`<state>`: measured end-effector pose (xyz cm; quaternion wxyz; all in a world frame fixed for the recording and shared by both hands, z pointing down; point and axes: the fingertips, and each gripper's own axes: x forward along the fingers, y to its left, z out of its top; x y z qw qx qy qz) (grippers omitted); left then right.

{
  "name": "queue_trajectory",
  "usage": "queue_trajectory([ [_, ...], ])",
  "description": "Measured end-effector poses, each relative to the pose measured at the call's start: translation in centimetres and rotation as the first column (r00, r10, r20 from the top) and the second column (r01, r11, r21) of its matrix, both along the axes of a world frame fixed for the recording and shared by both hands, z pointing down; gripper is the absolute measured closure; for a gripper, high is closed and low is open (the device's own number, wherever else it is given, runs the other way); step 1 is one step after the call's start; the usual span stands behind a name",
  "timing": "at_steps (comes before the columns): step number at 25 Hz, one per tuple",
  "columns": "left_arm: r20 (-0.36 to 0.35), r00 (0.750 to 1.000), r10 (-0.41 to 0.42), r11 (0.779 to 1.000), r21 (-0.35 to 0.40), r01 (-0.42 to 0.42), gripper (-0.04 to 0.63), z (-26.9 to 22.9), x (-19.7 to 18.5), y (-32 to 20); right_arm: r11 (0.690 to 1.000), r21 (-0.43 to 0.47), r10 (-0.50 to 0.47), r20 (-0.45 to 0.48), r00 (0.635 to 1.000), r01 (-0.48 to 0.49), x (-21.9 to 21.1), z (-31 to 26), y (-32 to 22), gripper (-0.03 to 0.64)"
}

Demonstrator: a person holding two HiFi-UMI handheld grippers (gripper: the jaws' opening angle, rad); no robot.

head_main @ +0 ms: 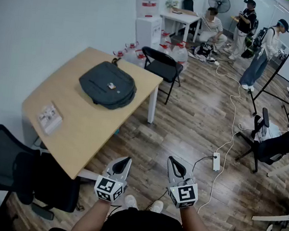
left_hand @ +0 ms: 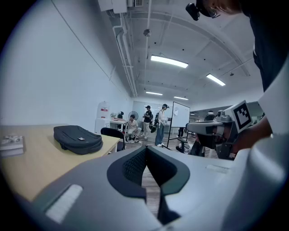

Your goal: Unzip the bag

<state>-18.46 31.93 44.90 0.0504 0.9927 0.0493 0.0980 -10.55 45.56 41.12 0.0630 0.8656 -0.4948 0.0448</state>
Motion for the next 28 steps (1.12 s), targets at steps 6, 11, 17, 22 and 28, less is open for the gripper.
queue_trajectory([
  [6, -0.002, 1.0, 0.029, 1.0, -0.003, -0.029, 0.577, 0.1, 0.4, -1.3, 1.0, -0.008, 0.027, 0.013, 1.0, -0.027, 0.0, 0.5, -1.9, 0.615],
  [11, -0.003, 0.999, 0.04, 0.999, -0.007, -0.04, 0.577, 0.5, 0.4, -3.0, 0.998, -0.024, 0.054, 0.038, 0.998, -0.053, 0.2, 1.1, -3.0, 0.615],
  [17, -0.009, 0.998, 0.064, 0.998, 0.023, -0.064, 0.577, 0.5, 0.6, -5.6, 0.998, 0.034, 0.055, 0.028, 0.998, -0.056, -0.4, 0.9, -5.1, 0.615],
  [22, -0.001, 0.998, 0.066, 0.998, 0.015, -0.066, 0.577, 0.7, 1.5, -6.5, 0.998, 0.031, 0.054, 0.05, 0.997, -0.056, 0.5, 1.0, -5.9, 0.615],
  [28, 0.009, 0.999, 0.046, 0.999, 0.011, -0.046, 0.577, 1.6, 4.7, -7.3, 1.0, 0.019, 0.02, 0.042, 0.999, -0.021, 4.1, 2.0, -7.4, 0.615],
])
